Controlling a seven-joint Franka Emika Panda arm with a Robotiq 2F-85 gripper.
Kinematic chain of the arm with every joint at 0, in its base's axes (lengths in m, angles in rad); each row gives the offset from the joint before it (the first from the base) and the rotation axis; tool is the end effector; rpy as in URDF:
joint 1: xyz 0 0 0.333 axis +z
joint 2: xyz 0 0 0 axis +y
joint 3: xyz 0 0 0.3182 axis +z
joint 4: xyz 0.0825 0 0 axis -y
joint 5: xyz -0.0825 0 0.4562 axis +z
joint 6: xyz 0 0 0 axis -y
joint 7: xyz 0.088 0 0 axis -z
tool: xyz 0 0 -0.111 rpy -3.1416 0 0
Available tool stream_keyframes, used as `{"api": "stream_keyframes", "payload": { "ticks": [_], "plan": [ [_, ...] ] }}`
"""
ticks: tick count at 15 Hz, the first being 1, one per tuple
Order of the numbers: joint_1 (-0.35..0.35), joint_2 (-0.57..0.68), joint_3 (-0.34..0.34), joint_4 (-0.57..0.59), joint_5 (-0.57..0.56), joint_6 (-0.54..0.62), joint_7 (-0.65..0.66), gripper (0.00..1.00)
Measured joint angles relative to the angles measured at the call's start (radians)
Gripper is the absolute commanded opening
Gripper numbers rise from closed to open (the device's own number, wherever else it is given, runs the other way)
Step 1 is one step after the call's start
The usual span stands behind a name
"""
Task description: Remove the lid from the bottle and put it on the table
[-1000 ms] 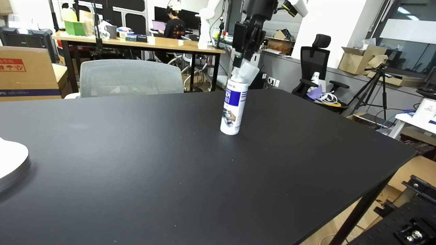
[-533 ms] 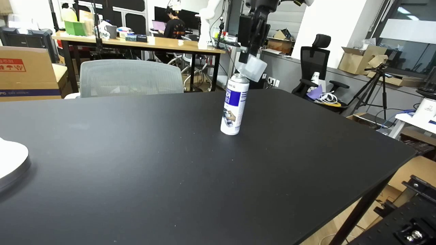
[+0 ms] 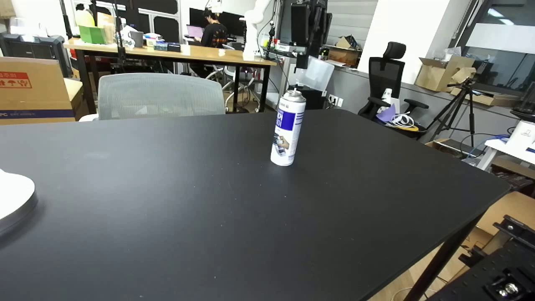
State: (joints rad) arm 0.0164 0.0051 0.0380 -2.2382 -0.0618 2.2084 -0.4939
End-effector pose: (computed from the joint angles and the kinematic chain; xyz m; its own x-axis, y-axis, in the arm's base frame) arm 0.5758 0.0291 0.3172 0.8323 0.5516 -0.0543 0.5534 -0.8325 0.0254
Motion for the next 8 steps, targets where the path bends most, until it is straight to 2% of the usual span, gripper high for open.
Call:
{"api": "stream_keyframes", "payload": {
  "ticks": [4,8],
  "plan": [
    [0.030,0.026,0.022,0.000,-0.023,0.003,0.025,0.27],
    [0.059,0.093,0.043,0.001,-0.109,0.054,0.102,0.27]
  ]
}}
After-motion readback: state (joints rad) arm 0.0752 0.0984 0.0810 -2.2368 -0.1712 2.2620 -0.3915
